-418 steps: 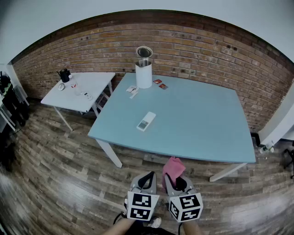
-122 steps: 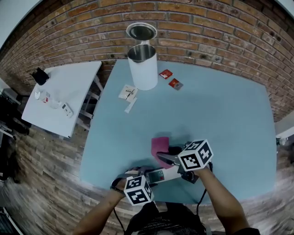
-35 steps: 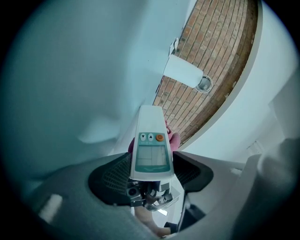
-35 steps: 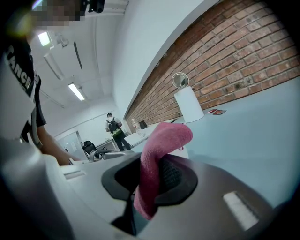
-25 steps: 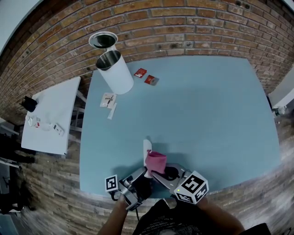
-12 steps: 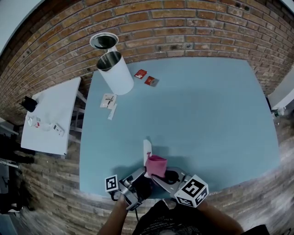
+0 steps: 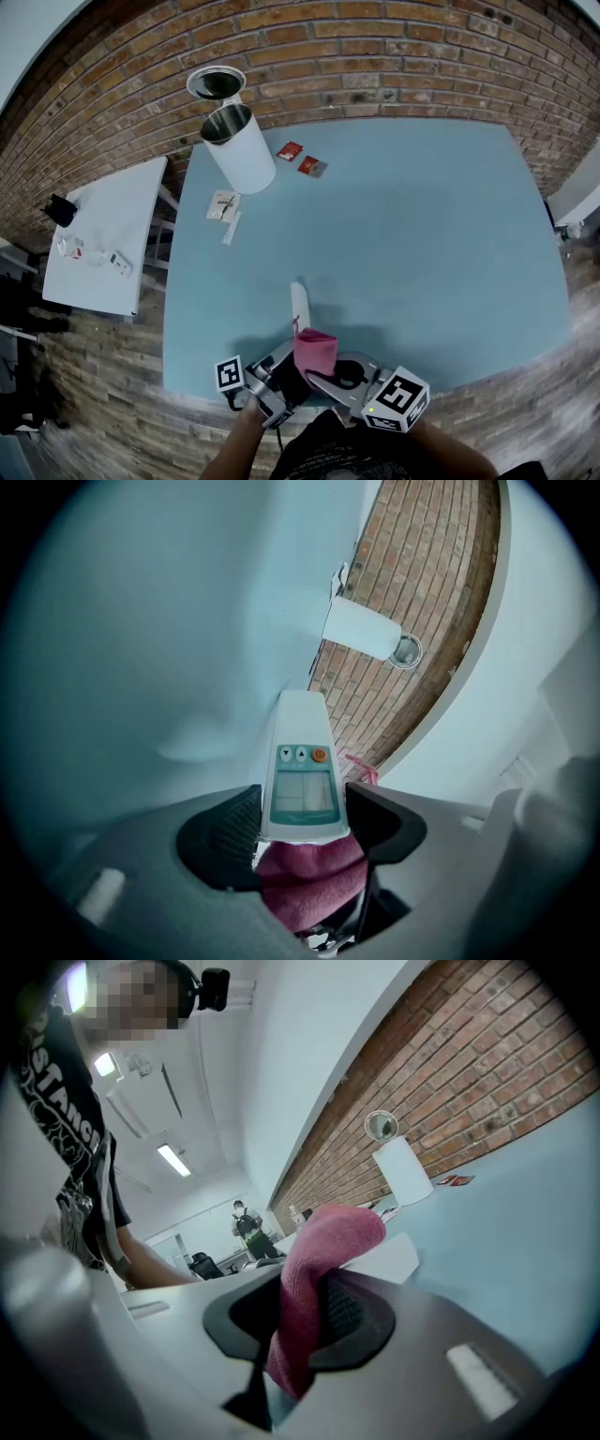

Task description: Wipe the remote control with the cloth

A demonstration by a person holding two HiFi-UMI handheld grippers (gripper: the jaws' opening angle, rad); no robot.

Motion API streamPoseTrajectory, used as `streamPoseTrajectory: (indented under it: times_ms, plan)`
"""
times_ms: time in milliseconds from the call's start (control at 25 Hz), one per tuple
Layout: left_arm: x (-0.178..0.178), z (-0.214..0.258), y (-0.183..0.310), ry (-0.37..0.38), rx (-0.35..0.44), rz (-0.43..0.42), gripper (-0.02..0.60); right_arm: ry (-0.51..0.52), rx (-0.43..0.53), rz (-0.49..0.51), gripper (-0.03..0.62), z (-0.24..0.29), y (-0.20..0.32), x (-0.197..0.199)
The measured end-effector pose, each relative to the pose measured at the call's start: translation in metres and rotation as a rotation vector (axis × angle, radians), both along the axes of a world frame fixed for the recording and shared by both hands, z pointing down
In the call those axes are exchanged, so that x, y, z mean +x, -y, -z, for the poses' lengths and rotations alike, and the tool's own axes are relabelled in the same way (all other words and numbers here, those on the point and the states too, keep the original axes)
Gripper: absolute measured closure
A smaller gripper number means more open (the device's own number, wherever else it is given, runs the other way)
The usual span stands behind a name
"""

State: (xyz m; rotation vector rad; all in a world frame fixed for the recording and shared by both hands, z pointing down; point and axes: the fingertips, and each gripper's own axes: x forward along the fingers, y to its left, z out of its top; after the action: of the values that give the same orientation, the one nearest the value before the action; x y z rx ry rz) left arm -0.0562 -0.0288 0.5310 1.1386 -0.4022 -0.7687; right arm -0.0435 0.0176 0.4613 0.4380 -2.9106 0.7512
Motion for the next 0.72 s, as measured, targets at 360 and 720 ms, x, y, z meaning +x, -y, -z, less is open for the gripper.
streamPoseTrajectory:
  times_ms: [360,720]
  plan:
    - [-0.003,-0.001,0.000,-0.013,0.002,-0.006,0.298,-0.131,0.059,0.099,0.516,-0.025,-0.013,-0.012]
    - [-0.009,-0.001,0.001,-0.018,0.000,-0.002,0.298,-0.271,0.046,0.164,0.517,-0.049,-0.012,0.001]
